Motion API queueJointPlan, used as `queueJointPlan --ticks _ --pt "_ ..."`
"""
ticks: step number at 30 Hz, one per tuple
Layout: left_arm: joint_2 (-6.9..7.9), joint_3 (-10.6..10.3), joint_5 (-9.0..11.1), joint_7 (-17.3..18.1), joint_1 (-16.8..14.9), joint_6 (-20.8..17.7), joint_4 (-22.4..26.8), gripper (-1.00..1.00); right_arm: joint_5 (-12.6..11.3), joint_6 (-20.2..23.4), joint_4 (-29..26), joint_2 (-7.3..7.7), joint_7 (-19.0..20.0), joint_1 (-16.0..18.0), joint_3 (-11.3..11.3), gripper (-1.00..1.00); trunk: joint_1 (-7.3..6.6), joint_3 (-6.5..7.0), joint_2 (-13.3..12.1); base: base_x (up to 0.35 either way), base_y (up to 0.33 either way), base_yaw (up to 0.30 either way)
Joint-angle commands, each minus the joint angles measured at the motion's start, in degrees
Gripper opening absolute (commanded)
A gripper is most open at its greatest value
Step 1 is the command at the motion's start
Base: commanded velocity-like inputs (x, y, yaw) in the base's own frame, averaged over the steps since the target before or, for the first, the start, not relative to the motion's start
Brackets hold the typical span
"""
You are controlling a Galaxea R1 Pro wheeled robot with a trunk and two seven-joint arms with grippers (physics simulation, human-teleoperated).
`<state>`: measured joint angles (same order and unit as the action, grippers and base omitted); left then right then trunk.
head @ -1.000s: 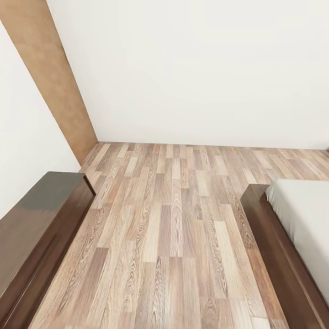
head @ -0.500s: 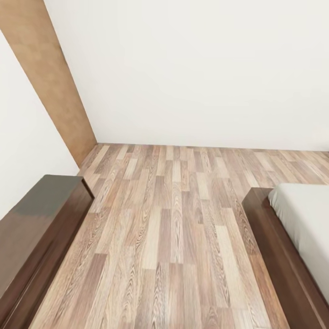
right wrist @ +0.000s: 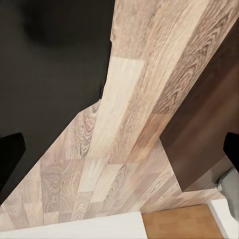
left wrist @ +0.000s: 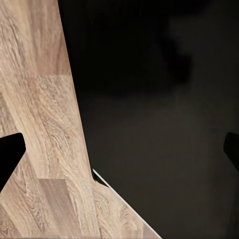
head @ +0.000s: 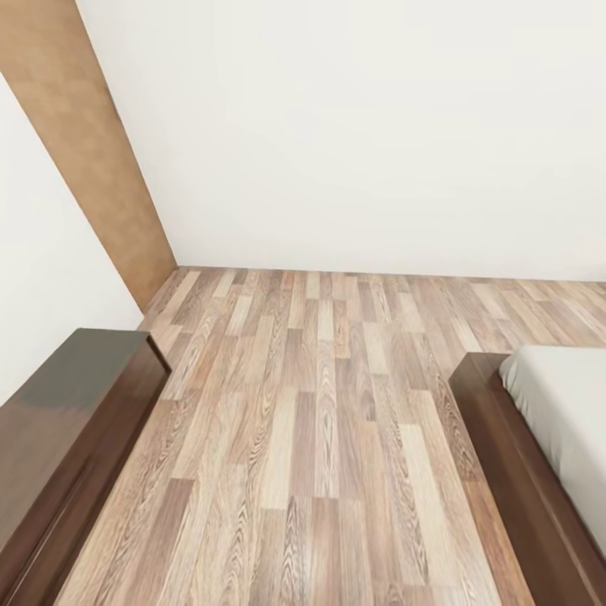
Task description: In the bedroom, move the book from the bed onto either nightstand, and place the two sandals side by side next to the bed.
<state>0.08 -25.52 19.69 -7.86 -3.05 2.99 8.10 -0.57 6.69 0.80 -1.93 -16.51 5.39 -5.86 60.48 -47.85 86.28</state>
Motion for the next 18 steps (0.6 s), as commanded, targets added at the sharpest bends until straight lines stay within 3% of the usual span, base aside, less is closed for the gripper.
queueJointPlan --ticks 1,18 --pt "0.01 -0.5 0.5 -0.2 0.0 0.2 0.0 1.00 0.0 0.3 0.1 -0.02 -0.2 0.1 -0.5 1.00 0.01 -0.03 0.0 0.128 0.000 0.000" --pt "0.01 -0.5 0.5 -0.2 0.0 0.2 0.0 1.00 0.0 0.3 0.1 0.00 -0.2 0.1 -0.5 1.00 0.01 -0.03 0.0 0.129 0.000 0.000"
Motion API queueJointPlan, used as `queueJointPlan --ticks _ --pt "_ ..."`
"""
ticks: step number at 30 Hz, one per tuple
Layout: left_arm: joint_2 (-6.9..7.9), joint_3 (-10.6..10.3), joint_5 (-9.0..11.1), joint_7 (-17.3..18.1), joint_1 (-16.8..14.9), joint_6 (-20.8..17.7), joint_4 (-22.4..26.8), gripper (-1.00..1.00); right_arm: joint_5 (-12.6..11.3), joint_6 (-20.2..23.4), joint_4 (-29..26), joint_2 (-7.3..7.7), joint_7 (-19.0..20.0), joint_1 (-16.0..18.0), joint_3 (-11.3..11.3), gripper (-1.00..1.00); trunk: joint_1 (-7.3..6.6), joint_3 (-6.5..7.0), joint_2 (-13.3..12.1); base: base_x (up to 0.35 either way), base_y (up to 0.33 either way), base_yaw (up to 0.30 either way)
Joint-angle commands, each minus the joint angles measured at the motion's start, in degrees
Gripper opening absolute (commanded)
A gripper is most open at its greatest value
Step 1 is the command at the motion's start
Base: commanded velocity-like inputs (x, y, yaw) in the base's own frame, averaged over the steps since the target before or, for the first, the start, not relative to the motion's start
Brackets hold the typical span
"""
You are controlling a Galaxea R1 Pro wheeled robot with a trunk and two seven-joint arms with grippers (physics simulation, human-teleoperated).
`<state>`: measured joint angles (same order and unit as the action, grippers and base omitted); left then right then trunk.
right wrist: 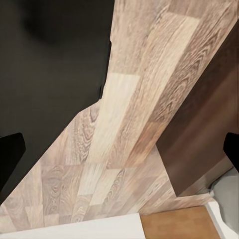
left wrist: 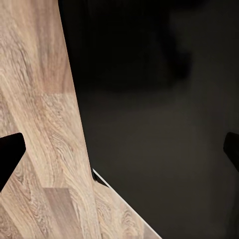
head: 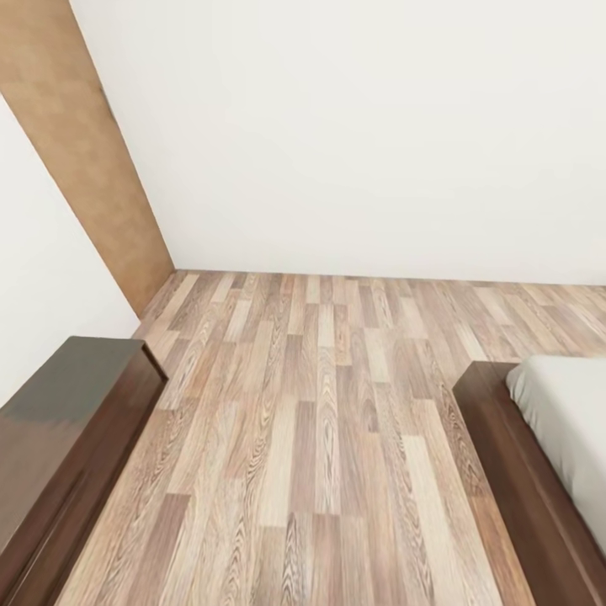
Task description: In the bedroom, move the book from the bed onto either nightstand, and place the two sandals side by side next to the bed.
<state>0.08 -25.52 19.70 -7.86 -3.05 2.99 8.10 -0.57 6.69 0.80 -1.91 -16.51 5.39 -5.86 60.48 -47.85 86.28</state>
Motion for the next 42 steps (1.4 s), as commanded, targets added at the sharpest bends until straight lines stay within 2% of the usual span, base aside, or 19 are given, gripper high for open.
queueJointPlan --ticks 1,42 --pt "0.01 -0.5 0.5 -0.2 0.0 0.2 0.0 1.00 0.0 0.3 0.1 -0.02 -0.2 0.1 -0.5 1.00 0.01 -0.03 0.0 0.129 0.000 0.000" --pt "-0.17 -0.5 0.5 -0.2 0.0 0.3 0.0 1.00 0.0 0.3 0.1 -0.02 -0.2 0.1 -0.5 1.00 0.01 -0.03 0.0 0.129 0.000 0.000"
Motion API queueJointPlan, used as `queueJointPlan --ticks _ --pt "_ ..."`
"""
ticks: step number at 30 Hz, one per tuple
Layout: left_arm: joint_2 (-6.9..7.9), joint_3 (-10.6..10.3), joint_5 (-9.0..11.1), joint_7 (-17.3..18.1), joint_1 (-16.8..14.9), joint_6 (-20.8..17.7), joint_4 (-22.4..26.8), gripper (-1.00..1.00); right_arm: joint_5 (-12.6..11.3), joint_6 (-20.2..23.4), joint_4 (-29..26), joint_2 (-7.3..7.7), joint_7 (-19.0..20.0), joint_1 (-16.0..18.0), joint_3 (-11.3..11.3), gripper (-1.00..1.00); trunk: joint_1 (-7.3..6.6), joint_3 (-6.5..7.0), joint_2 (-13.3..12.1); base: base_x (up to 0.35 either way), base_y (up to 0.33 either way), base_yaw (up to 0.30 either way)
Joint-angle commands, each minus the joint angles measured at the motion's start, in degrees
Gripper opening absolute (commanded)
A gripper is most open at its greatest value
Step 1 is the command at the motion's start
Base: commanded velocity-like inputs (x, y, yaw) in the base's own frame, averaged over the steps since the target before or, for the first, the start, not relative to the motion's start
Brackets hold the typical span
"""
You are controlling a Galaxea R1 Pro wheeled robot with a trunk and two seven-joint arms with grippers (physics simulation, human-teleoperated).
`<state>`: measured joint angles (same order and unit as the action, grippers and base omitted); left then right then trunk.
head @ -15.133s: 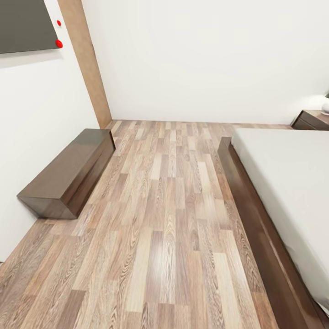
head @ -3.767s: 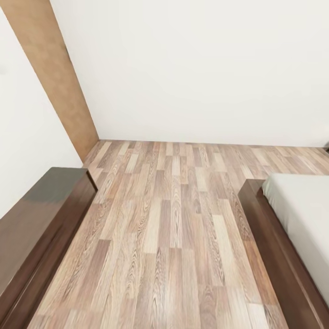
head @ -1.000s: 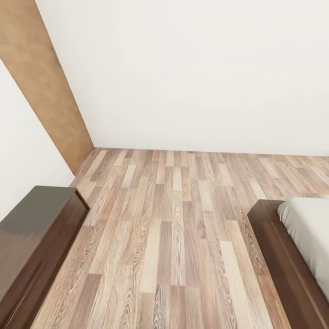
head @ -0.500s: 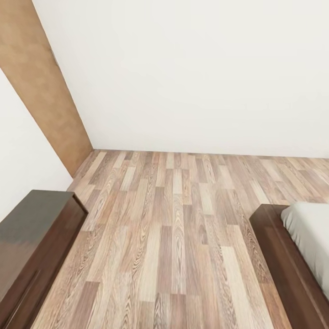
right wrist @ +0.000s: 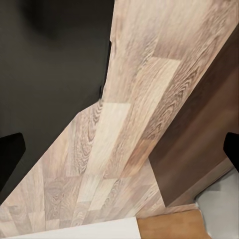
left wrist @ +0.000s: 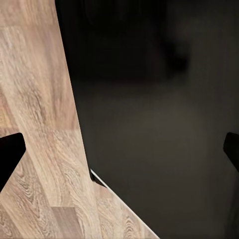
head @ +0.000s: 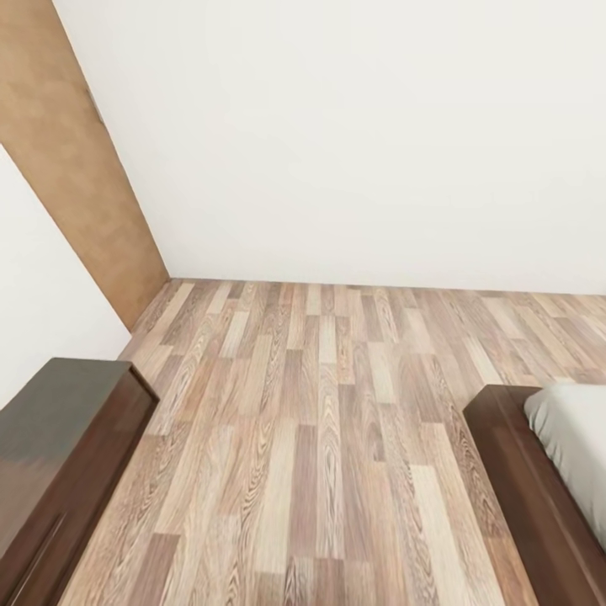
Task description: In the bedroom, move the book from the bed onto either nightstand, and place the two sandals side by side next to the bed.
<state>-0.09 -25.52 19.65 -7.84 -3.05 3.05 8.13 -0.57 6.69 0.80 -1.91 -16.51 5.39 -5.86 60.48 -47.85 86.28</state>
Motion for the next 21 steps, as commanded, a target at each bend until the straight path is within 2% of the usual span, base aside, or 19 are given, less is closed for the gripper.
queueJointPlan --ticks 1,21 --pt "0.00 -0.5 0.5 -0.2 0.0 0.2 0.0 1.00 0.0 0.3 0.1 -0.02 -0.2 0.1 -0.5 1.00 0.01 -0.03 0.0 0.129 0.000 0.000" --pt "0.00 -0.5 0.5 -0.2 0.0 0.2 0.0 1.00 0.0 0.3 0.1 -0.02 -0.2 0.1 -0.5 1.00 0.01 -0.03 0.0 0.129 0.000 0.000"
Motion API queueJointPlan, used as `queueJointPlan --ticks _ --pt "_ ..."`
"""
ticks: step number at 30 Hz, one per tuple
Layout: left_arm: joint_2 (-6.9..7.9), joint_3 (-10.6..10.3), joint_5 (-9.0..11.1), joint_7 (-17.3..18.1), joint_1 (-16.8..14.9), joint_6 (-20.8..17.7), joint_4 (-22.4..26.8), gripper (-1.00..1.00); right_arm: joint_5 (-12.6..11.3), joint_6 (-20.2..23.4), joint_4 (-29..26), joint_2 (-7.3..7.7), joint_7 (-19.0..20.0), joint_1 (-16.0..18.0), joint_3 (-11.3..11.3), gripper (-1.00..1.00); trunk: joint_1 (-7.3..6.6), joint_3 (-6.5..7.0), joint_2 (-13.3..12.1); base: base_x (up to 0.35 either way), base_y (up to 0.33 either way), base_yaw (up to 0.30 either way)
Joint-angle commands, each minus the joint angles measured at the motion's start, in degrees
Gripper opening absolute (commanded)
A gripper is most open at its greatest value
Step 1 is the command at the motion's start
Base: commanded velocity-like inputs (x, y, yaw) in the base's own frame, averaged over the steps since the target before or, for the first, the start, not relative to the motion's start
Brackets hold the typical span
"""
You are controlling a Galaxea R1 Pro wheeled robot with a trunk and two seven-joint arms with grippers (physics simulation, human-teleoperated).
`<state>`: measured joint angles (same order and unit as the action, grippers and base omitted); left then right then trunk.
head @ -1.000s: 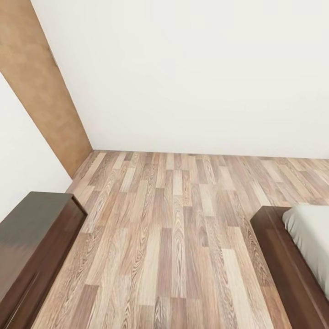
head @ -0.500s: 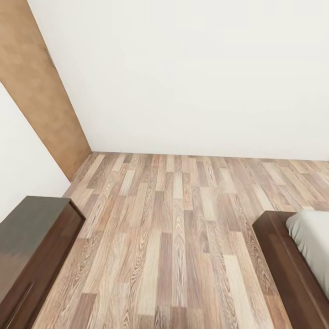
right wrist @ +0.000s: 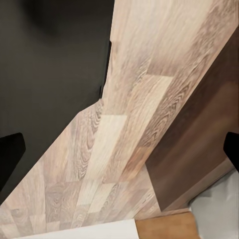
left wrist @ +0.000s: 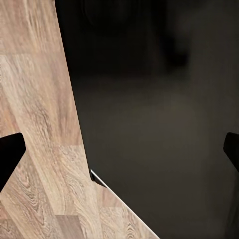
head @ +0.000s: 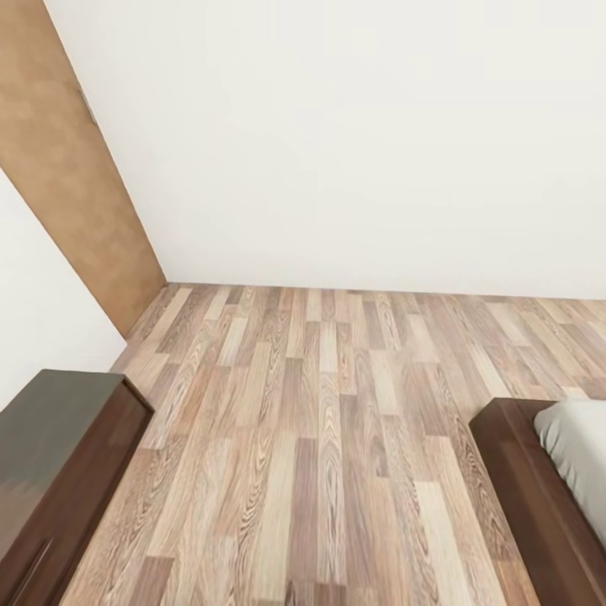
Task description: In the bedroom, move the book from the bed onto either nightstand, and place the two sandals side by side next to the bed.
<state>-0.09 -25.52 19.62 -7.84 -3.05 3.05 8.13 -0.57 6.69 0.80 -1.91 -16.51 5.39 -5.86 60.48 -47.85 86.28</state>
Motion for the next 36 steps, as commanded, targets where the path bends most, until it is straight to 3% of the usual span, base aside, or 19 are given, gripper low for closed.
queueJointPlan --ticks 1,36 --pt "0.00 -0.5 0.5 -0.2 0.0 0.2 0.0 1.00 0.0 0.3 0.1 -0.02 -0.2 0.1 -0.5 1.00 0.01 -0.03 0.0 0.129 0.000 0.000" --pt "0.00 -0.5 0.5 0.0 0.0 0.2 0.0 1.00 0.0 0.3 0.1 -0.02 -0.2 0.1 -0.5 1.00 0.01 -0.03 0.0 0.129 0.000 0.000"
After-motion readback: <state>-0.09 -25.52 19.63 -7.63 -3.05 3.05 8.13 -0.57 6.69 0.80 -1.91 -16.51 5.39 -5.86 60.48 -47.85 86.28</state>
